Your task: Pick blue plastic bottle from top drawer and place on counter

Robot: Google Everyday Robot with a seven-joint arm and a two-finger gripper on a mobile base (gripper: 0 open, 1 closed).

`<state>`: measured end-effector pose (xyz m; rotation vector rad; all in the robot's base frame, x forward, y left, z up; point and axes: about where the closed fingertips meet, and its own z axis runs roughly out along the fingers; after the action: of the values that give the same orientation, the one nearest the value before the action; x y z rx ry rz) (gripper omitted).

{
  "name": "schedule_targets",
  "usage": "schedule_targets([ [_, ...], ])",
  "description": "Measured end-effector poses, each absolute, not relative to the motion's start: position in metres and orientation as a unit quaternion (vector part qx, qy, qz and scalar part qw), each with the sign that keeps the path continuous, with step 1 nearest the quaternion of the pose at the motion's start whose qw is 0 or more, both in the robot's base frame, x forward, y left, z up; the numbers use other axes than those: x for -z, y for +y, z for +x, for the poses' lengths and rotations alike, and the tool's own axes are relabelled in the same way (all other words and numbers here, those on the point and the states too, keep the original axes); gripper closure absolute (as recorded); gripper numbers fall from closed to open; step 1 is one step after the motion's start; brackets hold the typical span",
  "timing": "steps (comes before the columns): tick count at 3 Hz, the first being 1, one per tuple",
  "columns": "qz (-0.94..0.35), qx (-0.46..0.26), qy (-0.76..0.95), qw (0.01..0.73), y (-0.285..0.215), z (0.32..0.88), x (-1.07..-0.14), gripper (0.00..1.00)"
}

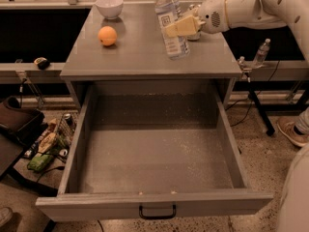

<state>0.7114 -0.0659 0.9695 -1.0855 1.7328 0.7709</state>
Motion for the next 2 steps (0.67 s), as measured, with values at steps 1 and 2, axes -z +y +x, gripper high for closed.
schedule_targets([
  [1,-0.41,-0.317,0.684,0.514,-0.071,0.73,-0.961,1.0],
  [2,-0.377,-0.339,0.653,0.563,-0.073,0.743,-0.94,1.0],
])
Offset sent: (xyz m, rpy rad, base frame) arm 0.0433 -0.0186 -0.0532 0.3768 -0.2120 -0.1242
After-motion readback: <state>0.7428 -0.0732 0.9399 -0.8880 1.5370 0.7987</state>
